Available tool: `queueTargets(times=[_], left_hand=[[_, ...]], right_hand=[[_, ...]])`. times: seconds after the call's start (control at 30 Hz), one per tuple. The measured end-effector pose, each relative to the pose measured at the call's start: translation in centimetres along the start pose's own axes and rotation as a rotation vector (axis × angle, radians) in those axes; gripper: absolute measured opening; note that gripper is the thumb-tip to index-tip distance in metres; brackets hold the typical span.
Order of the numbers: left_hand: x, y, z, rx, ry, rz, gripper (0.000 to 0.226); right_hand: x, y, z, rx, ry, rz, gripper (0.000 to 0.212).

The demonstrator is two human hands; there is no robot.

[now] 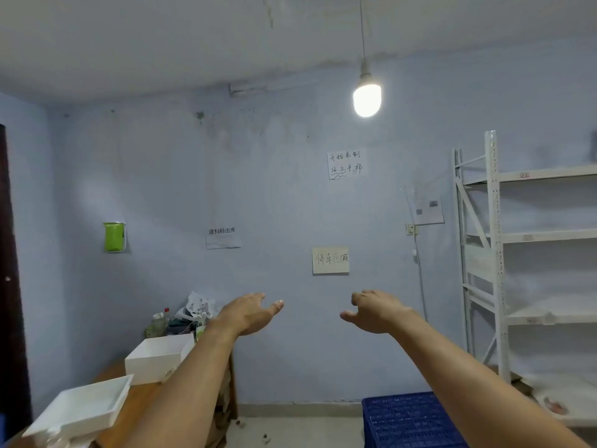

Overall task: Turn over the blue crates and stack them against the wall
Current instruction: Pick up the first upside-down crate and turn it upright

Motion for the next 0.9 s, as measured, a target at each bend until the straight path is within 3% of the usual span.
queueTargets(times=[0.43,0.9], left_hand=[[0.8,-1.9,-2.2,0.02,-0.002,-0.026,0.083],[1.8,-2.1,-4.2,-0.025,0.002,0.025,0.069]], right_hand=[[1.1,-1.7,-1.7,0.033,0.02,-0.08,0.051],[1.3,-3.4,-2.6,0.032,0.011,-0.137,0.051]])
Point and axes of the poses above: each hand's wrist, its own z-axis towards the middle knuckle, its own x-axis out of the back of the hand, y = z × x, the point moved 10 cm from there along z, towards the middle knuckle, and after that the axes turned 10 degrees about -z, right-handed, at the moved point
